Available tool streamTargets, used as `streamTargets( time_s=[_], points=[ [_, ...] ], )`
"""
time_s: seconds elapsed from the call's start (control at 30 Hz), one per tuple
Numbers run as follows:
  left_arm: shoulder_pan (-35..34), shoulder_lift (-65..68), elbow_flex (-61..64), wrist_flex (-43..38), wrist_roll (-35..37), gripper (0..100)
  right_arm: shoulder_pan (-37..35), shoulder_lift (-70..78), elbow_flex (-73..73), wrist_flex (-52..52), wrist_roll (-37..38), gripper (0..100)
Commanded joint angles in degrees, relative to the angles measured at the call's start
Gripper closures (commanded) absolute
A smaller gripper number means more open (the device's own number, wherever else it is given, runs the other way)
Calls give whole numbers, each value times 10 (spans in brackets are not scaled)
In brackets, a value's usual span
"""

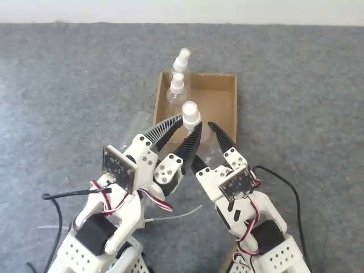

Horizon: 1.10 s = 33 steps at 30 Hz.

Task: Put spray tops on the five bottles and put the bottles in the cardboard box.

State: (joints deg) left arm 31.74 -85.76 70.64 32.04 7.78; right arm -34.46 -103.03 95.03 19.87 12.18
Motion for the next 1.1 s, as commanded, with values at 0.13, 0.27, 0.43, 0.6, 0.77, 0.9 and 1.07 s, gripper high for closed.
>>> streamTargets(
  time_s=[0.13, 0.27, 0.43, 0.6, 0.77, 0.9, 1.07],
  points=[
    [4, -6, -1, -12, -6, 985, 7, -11, -16, -24, 0, 950],
    [4, -5, -1, -12, -6, 984, 7, -11, -16, -23, 1, 950],
    [4, -5, -1, -12, -3, 961, 7, -11, -11, -22, 1, 950],
    [3, -9, 13, -12, -3, 881, 7, -11, -11, -18, 1, 950],
    [4, -9, 14, -12, -3, 873, 7, -11, -10, -18, 1, 950],
    [3, -9, 14, -12, -3, 873, 7, -11, -10, -18, 1, 950],
    [3, -10, 11, -12, -3, 873, 7, -11, -5, -17, 3, 950]
  ],
)
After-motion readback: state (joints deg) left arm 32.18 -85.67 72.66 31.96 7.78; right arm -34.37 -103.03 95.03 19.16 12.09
